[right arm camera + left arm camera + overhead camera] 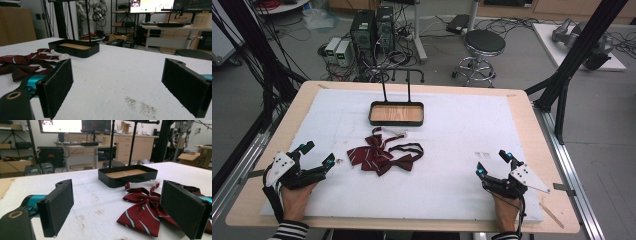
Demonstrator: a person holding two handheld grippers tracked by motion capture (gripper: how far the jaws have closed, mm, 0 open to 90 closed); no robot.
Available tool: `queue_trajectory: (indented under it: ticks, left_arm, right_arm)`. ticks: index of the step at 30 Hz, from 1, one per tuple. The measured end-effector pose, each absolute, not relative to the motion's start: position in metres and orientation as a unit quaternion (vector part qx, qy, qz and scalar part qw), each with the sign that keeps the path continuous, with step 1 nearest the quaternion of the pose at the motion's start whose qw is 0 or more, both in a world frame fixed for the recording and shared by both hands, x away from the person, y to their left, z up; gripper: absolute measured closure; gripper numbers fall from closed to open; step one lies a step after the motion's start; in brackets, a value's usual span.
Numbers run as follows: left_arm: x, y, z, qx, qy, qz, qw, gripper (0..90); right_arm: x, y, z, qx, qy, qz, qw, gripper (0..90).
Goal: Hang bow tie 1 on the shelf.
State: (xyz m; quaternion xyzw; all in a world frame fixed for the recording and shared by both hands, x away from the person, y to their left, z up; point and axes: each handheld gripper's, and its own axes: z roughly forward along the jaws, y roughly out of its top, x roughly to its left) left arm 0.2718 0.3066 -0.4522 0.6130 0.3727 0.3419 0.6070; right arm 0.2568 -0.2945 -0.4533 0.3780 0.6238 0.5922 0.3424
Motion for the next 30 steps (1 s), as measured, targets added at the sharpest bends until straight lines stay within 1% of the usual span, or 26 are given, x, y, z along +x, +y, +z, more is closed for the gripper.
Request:
queue_trajectory:
  ticks: [6,12,16,23,30]
  left_arm:
    - [0.276,0.305,-0.442,0.631,0.365,0.325,0.602,12.2]
    - [0.283,0.300,-0.425,0.658,0.356,0.317,0.584,12.1]
    - [0.289,0.294,-0.415,0.684,0.347,0.311,0.561,12.1]
    - [0.302,0.278,-0.401,0.726,0.333,0.288,0.528,12.1]
    - [0.316,0.265,-0.388,0.757,0.330,0.261,0.500,12.1]
  right_arm:
    - [0.257,-0.294,-0.453,0.377,0.625,0.592,0.342,9.6]
    - [0.257,-0.294,-0.453,0.377,0.626,0.590,0.343,9.6]
    - [0.256,-0.294,-0.453,0.378,0.626,0.590,0.342,9.6]
    - [0.257,-0.294,-0.453,0.374,0.625,0.592,0.345,9.6]
    - [0.257,-0.294,-0.453,0.376,0.626,0.591,0.343,9.6]
